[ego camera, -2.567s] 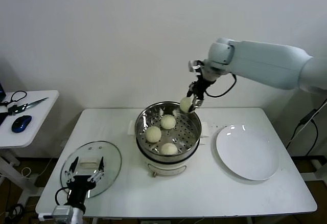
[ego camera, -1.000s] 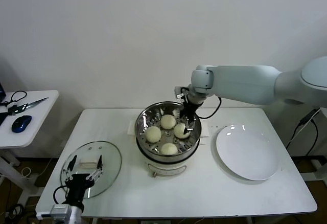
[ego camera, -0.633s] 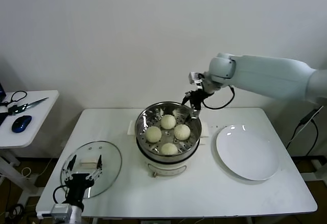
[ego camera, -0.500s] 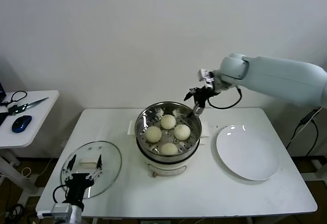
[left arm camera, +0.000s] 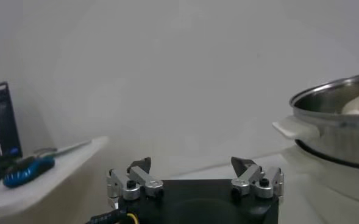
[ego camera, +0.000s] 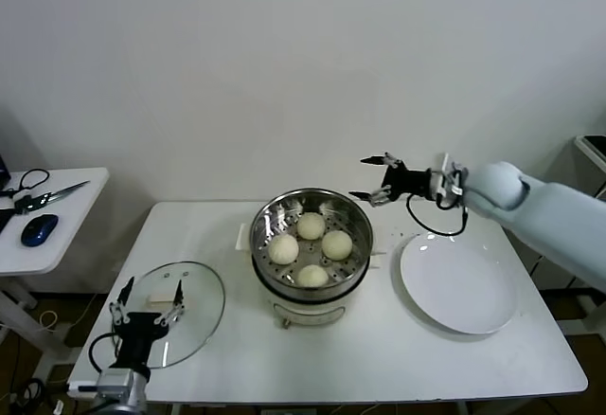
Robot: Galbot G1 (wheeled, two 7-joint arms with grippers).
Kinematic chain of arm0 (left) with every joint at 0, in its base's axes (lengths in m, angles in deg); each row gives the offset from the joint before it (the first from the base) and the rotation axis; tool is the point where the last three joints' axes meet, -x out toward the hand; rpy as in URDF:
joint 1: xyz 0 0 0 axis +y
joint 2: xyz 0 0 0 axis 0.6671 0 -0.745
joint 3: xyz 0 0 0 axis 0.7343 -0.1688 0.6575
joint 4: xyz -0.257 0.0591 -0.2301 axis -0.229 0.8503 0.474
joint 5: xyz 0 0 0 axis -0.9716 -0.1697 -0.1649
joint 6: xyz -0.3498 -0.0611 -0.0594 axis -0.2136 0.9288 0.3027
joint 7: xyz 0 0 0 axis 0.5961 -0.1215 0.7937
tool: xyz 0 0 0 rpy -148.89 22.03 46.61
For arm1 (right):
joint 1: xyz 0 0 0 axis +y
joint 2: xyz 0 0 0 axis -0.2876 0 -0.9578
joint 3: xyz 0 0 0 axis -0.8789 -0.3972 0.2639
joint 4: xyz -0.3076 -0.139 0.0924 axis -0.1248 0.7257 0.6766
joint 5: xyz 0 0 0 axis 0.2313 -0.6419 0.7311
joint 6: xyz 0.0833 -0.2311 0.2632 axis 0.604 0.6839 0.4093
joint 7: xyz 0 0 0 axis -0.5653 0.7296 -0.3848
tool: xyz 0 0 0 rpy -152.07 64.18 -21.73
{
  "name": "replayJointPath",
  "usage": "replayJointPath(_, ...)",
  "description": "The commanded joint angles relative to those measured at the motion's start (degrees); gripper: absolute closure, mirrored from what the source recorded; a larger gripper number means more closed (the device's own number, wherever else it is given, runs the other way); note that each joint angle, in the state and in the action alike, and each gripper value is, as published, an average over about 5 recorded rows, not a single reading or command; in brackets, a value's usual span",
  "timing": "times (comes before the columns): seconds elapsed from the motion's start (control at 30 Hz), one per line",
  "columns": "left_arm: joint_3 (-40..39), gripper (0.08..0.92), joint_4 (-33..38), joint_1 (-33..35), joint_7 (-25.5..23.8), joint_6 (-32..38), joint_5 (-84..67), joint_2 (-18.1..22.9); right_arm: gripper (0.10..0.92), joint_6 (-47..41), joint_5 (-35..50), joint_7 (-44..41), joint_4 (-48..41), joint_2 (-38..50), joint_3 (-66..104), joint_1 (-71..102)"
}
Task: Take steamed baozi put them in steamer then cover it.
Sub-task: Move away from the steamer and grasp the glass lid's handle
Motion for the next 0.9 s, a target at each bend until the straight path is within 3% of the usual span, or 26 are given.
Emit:
replayJointPath(0.03, 1.45, 0.177, 0.32, -0.45, -3.85, 1.76, 21.56, -0.43, 0.203, 3.4, -6.81, 10.32, 7.12, 5.92, 46.34, 43.52)
replayJointPath(0.53, 1.35, 0.177, -1.65, 0.45, -5.48, 3.39, 75.29, -4.55, 0.203, 1.02, -13.19, 11.77, 9.83, -10.7, 75.93, 69.74)
replayJointPath(0.9, -1.72, 0.177, -13.77, -4.5, -3.67, 5.54, 86.89, -5.47, 0.203, 1.61, -16.48, 11.59, 9.75, -16.16, 81.67, 75.78)
